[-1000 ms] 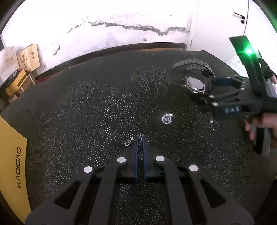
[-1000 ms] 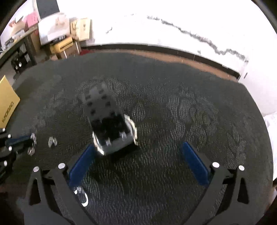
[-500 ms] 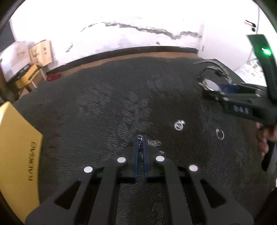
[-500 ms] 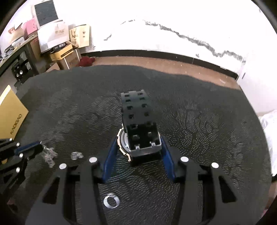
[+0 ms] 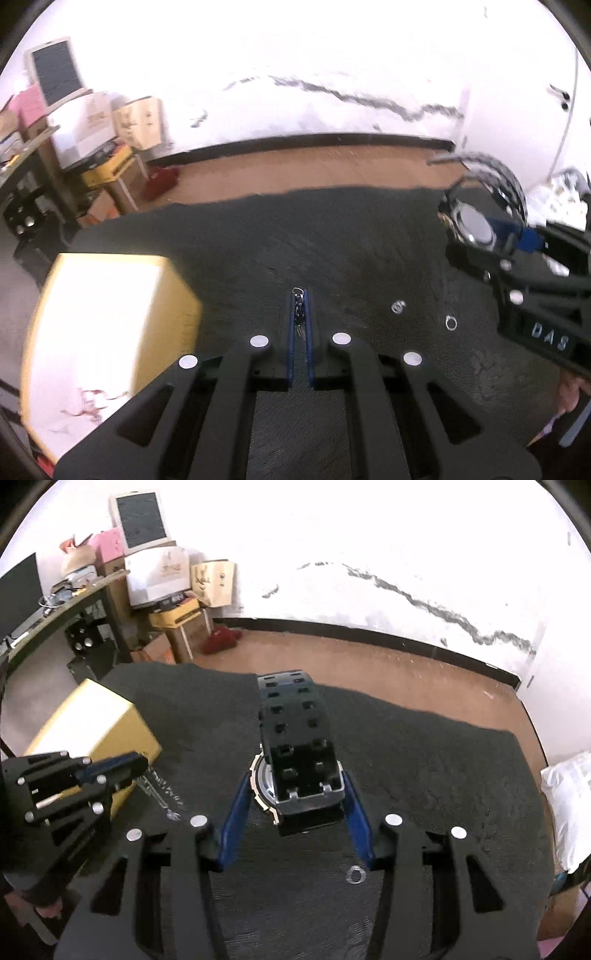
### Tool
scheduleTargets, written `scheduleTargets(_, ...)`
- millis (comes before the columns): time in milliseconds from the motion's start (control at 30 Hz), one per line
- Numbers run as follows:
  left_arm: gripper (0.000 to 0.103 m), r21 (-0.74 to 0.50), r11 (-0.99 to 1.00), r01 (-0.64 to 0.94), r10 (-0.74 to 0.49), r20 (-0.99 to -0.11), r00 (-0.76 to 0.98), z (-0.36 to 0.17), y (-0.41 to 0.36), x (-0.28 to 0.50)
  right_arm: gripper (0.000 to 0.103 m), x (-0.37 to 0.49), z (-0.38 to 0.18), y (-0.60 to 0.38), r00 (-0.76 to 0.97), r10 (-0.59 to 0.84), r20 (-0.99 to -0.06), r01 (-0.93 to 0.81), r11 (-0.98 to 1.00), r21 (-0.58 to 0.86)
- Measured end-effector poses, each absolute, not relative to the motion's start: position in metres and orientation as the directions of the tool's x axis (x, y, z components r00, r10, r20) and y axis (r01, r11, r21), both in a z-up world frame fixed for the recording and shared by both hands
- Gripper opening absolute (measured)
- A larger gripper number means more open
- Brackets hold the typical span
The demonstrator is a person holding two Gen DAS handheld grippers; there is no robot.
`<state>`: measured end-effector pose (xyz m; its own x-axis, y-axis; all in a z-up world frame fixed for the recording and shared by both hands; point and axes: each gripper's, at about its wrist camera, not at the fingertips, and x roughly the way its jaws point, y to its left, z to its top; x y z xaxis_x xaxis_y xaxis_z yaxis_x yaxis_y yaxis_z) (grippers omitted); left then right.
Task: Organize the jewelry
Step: 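Lift the chain with the left tool while the right tool grasps and lifts the black watch, then carry the chain and watch over the white box and open both tools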
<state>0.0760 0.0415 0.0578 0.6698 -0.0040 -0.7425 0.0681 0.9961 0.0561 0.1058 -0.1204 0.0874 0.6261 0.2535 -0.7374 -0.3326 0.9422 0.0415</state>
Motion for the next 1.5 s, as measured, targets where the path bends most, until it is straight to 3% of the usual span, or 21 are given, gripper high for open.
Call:
scheduleTargets(300, 0.004, 0.075, 0.994, -0.076, 0.106, -0.685, 0.721, 0.162, 0.144, 0.030, 0.049, 0.077, 0.184, -0.016, 0.623, 0.386, -0.680, -0.472, 0.879, 0.066)
scheduleTargets(600, 0.004, 0.097, 0.974, -0.207, 0.217, -0.679, 0.702, 0.203, 0.249, -0.018, 0.049, 0.059, 0.224, 0.104, 0.540, 0.509, -0.670, -0.602, 0.790, 0.115)
scheduleTargets(867, 0.004, 0.068, 0.963, -0.260, 0.227, -0.721, 0.655, 0.165, 0.297, -0.027, 0.049, 0.057, 0.185, 0.169, 0.463, 0.499, -0.732, -0.636, 0.763, 0.118)
scheduleTargets(1300, 0.004, 0.043, 0.959, -0.282, 0.189, -0.835, 0.517, 0.028, 0.329, 0.005, 0.049, 0.107, 0.050, 0.224, 0.366, 0.337, -0.867, -0.618, 0.785, 0.045)
scheduleTargets(1500, 0.004, 0.052, 0.960, -0.275, 0.182, -0.863, 0.471, -0.002, 0.336, 0.011, 0.049, 0.122, 0.020, 0.225, 0.340, 0.303, -0.891, -0.607, 0.793, 0.038)
